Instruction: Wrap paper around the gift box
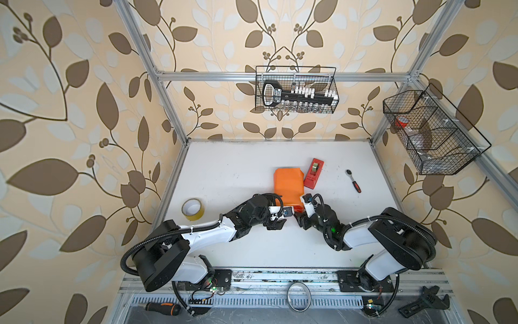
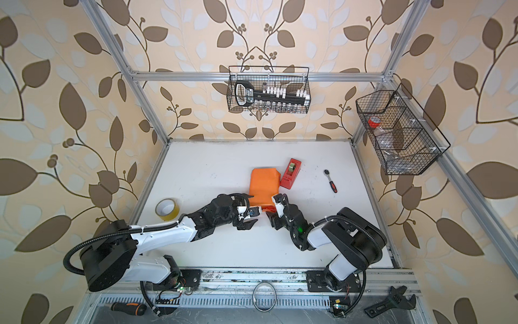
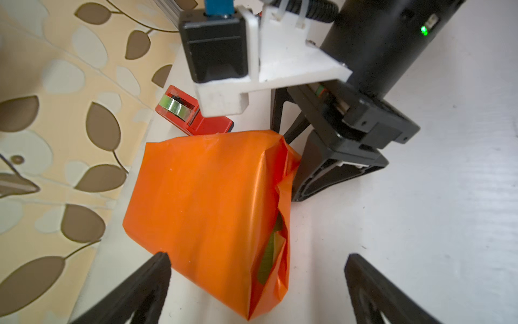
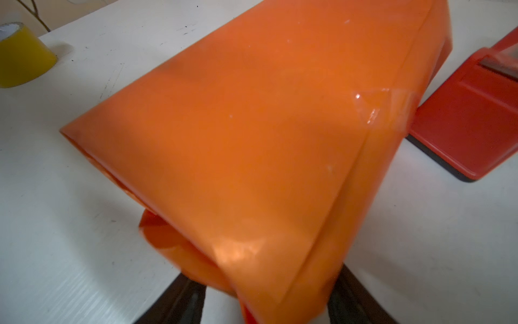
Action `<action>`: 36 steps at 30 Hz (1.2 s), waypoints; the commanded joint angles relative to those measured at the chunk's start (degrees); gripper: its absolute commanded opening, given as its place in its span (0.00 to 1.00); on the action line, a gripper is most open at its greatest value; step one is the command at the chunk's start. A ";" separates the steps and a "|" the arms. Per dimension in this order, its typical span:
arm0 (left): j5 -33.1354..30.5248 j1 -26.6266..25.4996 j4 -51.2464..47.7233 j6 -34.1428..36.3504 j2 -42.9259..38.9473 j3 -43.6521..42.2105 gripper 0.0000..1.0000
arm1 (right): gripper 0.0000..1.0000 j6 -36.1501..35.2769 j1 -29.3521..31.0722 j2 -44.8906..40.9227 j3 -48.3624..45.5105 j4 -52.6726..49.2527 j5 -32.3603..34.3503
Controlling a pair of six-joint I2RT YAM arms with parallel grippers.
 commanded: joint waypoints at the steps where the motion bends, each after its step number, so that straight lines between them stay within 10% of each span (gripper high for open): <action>1: -0.42 1.55 4.25 7.45 2.73 0.73 0.99 | 0.65 -0.32 0.32 0.20 1.48 1.28 1.22; 36: 3.10 6.16 17.57 14.51 18.89 1.43 0.98 | 0.59 0.40 -0.26 0.92 2.08 1.20 0.61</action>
